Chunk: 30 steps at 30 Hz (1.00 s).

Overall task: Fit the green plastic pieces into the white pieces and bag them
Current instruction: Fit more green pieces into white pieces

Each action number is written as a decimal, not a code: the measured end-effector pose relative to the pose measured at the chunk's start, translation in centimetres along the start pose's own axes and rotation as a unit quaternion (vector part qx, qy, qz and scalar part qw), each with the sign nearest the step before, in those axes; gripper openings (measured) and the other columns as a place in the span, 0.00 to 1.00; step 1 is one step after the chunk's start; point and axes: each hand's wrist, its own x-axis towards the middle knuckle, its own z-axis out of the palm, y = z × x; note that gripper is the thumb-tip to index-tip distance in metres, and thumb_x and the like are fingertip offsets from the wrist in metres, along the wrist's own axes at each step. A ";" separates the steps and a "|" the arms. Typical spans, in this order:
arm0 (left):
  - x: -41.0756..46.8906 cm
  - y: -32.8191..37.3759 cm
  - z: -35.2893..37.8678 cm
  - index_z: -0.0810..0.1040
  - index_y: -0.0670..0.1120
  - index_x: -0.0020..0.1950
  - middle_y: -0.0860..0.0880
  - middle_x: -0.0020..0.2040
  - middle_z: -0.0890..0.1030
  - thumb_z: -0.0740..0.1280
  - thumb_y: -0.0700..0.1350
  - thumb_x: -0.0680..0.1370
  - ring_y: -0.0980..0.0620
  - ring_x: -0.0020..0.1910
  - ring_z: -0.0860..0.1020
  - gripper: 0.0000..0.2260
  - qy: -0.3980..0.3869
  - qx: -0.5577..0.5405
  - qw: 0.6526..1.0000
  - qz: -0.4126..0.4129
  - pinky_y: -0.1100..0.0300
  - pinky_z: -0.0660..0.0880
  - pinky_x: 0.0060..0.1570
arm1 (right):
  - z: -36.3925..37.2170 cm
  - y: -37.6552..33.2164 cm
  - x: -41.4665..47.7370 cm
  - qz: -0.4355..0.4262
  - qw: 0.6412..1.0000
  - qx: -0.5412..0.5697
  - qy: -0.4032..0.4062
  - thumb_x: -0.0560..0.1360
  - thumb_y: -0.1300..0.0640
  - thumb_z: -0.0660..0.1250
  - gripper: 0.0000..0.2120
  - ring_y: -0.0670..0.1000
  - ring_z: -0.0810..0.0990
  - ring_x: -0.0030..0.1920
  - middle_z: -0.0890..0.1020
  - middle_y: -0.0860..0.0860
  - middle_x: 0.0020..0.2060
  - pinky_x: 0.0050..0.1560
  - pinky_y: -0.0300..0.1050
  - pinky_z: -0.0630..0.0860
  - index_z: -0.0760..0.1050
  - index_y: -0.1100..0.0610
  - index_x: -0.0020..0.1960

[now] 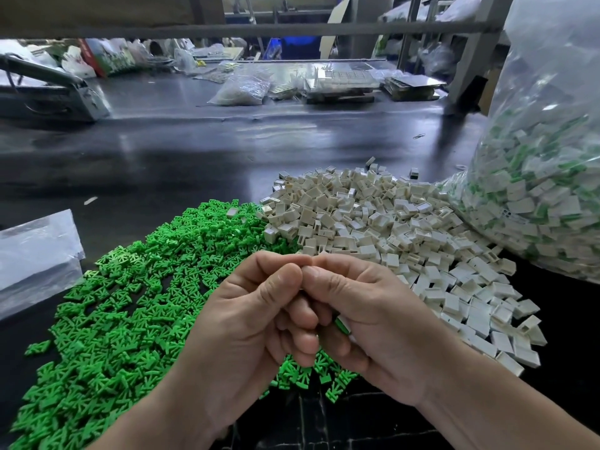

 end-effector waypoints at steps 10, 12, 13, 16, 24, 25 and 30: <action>0.1 -0.3 0.2 0.83 0.44 0.51 0.43 0.30 0.80 0.68 0.45 0.73 0.50 0.23 0.79 0.09 0.017 0.051 0.998 0.031 0.60 0.77 0.24 | 0.2 -0.2 0.2 -0.013 0.999 0.036 -0.021 0.79 0.51 0.66 0.11 0.53 0.68 0.26 0.75 0.54 0.29 0.18 0.34 0.61 0.77 0.55 0.41; 0.2 -0.2 -0.1 0.83 0.43 0.53 0.42 0.32 0.80 0.67 0.45 0.74 0.49 0.25 0.79 0.10 0.017 0.084 0.996 0.036 0.60 0.78 0.25 | 0.2 0.1 0.3 -0.014 0.999 0.041 -0.031 0.80 0.51 0.63 0.14 0.51 0.69 0.25 0.75 0.54 0.27 0.18 0.35 0.61 0.75 0.55 0.39; 0.2 0.0 -0.3 0.83 0.43 0.53 0.42 0.32 0.80 0.66 0.45 0.75 0.48 0.25 0.79 0.10 0.021 0.105 0.993 0.041 0.59 0.77 0.25 | 0.1 0.1 0.4 -0.012 0.998 0.049 -0.037 0.80 0.51 0.62 0.15 0.51 0.69 0.25 0.75 0.54 0.27 0.18 0.35 0.61 0.74 0.56 0.38; 0.4 0.6 -1.0 0.82 0.44 0.51 0.41 0.33 0.80 0.65 0.44 0.76 0.46 0.26 0.78 0.08 0.078 0.207 0.972 0.081 0.57 0.75 0.25 | -0.3 0.0 0.4 0.010 0.988 0.142 -0.060 0.77 0.52 0.63 0.11 0.47 0.69 0.23 0.74 0.51 0.27 0.17 0.34 0.63 0.72 0.58 0.39; 1.1 0.2 -4.0 0.70 0.56 0.73 0.53 0.66 0.76 0.64 0.55 0.78 0.52 0.64 0.73 0.22 0.121 0.780 0.603 0.116 0.55 0.70 0.61 | -0.9 -0.6 0.8 -0.023 0.935 0.338 -0.101 0.73 0.56 0.69 0.06 0.46 0.79 0.26 0.78 0.54 0.39 0.17 0.34 0.71 0.74 0.58 0.43; 1.3 -0.1 -3.9 0.66 0.56 0.75 0.52 0.70 0.72 0.63 0.57 0.79 0.51 0.69 0.68 0.24 0.093 0.805 0.578 0.100 0.52 0.66 0.65 | -1.0 -0.6 0.8 -0.019 0.938 0.334 -0.093 0.72 0.56 0.69 0.06 0.45 0.79 0.26 0.78 0.54 0.39 0.17 0.34 0.71 0.74 0.57 0.42; 2.1 -0.9 -4.2 0.52 0.60 0.78 0.55 0.80 0.53 0.53 0.59 0.81 0.52 0.77 0.52 0.25 0.064 0.854 0.515 0.023 0.47 0.54 0.73 | -1.4 -0.6 1.0 -0.002 0.950 0.312 -0.022 0.70 0.62 0.64 0.04 0.47 0.76 0.25 0.78 0.55 0.37 0.16 0.34 0.67 0.74 0.57 0.45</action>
